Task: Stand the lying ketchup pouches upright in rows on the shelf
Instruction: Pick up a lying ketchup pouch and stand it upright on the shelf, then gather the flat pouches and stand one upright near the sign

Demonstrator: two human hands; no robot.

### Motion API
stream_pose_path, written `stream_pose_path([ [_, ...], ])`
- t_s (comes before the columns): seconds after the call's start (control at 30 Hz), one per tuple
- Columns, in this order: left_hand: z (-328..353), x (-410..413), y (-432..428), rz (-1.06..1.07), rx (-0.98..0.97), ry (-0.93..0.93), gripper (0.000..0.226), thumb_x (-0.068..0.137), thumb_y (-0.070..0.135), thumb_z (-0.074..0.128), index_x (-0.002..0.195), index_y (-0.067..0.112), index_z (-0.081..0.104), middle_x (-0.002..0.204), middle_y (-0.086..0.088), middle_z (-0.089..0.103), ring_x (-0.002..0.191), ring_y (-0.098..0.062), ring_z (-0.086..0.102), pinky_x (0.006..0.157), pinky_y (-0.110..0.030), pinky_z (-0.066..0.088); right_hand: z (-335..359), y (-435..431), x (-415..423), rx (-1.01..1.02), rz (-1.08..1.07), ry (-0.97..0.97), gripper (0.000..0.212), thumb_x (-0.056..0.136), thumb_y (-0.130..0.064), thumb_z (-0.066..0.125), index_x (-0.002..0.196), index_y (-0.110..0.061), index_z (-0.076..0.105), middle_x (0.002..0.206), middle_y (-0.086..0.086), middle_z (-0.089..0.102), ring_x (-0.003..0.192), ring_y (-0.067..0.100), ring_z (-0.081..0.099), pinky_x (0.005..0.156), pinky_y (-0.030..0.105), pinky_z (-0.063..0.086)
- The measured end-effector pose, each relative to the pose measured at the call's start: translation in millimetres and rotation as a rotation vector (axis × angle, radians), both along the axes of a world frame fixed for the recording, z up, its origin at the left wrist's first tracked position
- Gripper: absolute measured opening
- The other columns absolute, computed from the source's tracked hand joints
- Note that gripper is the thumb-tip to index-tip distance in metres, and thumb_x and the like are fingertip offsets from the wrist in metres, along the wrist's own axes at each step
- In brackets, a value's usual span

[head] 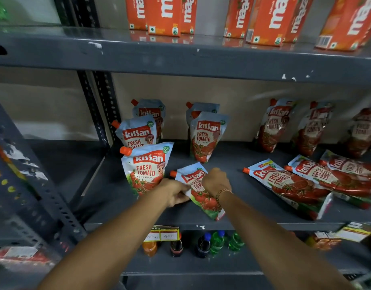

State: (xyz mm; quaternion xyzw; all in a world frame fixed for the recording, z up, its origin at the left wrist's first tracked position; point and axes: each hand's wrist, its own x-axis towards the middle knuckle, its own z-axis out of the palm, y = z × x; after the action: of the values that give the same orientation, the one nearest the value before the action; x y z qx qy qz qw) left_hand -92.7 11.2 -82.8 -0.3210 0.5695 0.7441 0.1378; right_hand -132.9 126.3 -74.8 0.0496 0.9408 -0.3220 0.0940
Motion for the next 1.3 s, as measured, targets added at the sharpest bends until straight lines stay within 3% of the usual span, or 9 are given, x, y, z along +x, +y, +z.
stream_pose_path([
  [0.2,29,-11,11,0.098,-0.710,0.447,0.020,0.085,0.009,0.065,0.104,0.009,0.061,0.111,-0.008,0.070,0.101,-0.023,0.067,0.086,-0.034,0.055,7,1,-11,-0.461,-0.068,0.385,0.023,0.093,-0.019,0.043,0.108,-0.009,0.058,0.109,0.014,0.063,0.100,0.027,0.063,0.085,0.042,0.055],
  [0.37,20,-12,9,0.173,-0.885,0.529,0.018,0.089,0.009,0.058,0.106,0.005,0.058,0.108,-0.010,0.069,0.101,-0.025,0.065,0.078,-0.027,0.048,3,9,-4,-0.723,-0.013,0.378,0.022,0.095,-0.016,0.046,0.116,-0.011,0.048,0.107,-0.001,0.057,0.100,0.013,0.057,0.074,0.016,0.048],
  [0.53,-4,-10,29,0.223,-0.726,0.276,0.032,0.097,0.023,0.045,0.121,0.002,0.050,0.121,-0.016,0.062,0.111,-0.032,0.060,0.076,-0.030,0.042,-11,18,-6,-0.680,0.025,0.273,0.025,0.095,-0.012,0.042,0.120,-0.007,0.045,0.107,0.002,0.057,0.096,0.011,0.055,0.060,0.008,0.040],
  [0.63,-6,-13,52,0.361,-0.360,0.036,0.044,0.092,0.028,0.048,0.127,0.002,0.049,0.125,-0.016,0.060,0.108,-0.031,0.060,0.083,-0.035,0.051,-8,22,-8,-0.711,0.071,0.247,0.027,0.093,-0.008,0.043,0.120,-0.009,0.045,0.105,-0.002,0.056,0.100,0.012,0.055,0.066,0.010,0.043],
  [0.7,-8,-12,67,0.365,-0.154,-0.053,0.040,0.089,0.030,0.048,0.120,0.005,0.055,0.111,-0.012,0.064,0.091,-0.025,0.059,0.073,-0.033,0.051,-5,22,-6,-0.728,0.130,0.219,0.031,0.091,-0.005,0.042,0.121,-0.011,0.046,0.107,-0.003,0.056,0.104,0.012,0.055,0.071,0.011,0.044],
  [0.87,7,-38,120,0.265,-0.023,-0.072,0.025,0.095,0.025,0.041,0.080,0.010,0.054,0.066,-0.003,0.049,0.056,-0.014,0.046,0.054,-0.025,0.043,6,80,-35,-0.386,0.228,0.341,0.043,0.086,0.007,0.040,0.127,-0.003,0.048,0.130,0.014,0.054,0.119,0.023,0.051,0.099,0.026,0.040],
  [1.07,24,-71,214,0.084,0.023,-0.117,0.014,0.093,0.024,0.047,0.096,0.011,0.046,0.091,-0.007,0.047,0.088,-0.024,0.049,0.085,-0.034,0.041,21,198,-88,0.472,0.254,0.156,0.036,0.088,-0.018,0.046,0.120,-0.003,0.053,0.128,0.020,0.055,0.119,0.036,0.050,0.100,0.040,0.040],
  [1.17,23,-83,246,0.042,0.059,-0.145,0.023,0.093,0.024,0.047,0.077,0.007,0.048,0.078,-0.007,0.050,0.068,-0.022,0.050,0.082,-0.035,0.040,15,236,-99,0.536,0.252,0.032,0.036,0.092,-0.018,0.037,0.122,-0.004,0.051,0.130,0.019,0.055,0.120,0.035,0.051,0.098,0.041,0.043],
  [1.3,20,-89,274,0.041,0.122,-0.155,0.015,0.095,0.010,0.047,0.083,0.005,0.053,0.066,-0.010,0.057,0.063,-0.024,0.058,0.085,-0.035,0.046,13,263,-115,0.460,0.278,0.009,0.038,0.091,-0.020,0.044,0.124,-0.001,0.048,0.131,0.019,0.054,0.121,0.035,0.051,0.097,0.039,0.044],
])
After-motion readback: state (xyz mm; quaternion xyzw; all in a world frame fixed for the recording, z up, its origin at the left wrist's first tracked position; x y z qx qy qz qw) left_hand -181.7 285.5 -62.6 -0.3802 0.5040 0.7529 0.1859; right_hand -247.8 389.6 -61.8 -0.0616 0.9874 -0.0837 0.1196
